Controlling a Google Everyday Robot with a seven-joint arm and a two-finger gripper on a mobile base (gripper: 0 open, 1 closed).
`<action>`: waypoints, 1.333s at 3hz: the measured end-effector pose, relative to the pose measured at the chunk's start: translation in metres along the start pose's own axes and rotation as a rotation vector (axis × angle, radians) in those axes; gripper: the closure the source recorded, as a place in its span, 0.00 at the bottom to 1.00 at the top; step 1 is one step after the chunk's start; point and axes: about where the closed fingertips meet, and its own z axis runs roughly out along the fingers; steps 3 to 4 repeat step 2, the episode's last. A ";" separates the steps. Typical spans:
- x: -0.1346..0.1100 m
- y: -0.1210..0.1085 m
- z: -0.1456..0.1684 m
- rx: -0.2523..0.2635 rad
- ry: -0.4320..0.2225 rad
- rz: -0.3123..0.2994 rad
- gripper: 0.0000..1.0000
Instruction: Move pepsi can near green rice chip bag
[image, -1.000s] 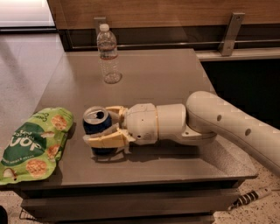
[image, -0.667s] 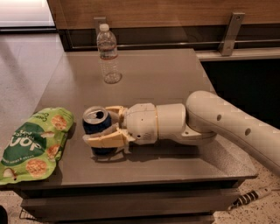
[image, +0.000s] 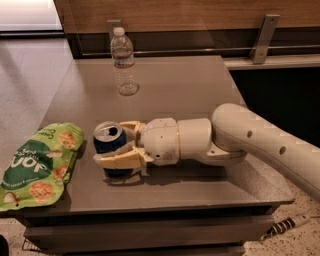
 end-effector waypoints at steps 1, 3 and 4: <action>-0.001 0.001 0.002 -0.004 0.000 -0.001 0.13; -0.001 0.002 0.003 -0.007 0.001 -0.003 0.00; -0.001 0.002 0.003 -0.007 0.001 -0.003 0.00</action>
Offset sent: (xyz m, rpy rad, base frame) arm -0.0010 0.0016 0.0004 -0.0004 -0.0009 0.0036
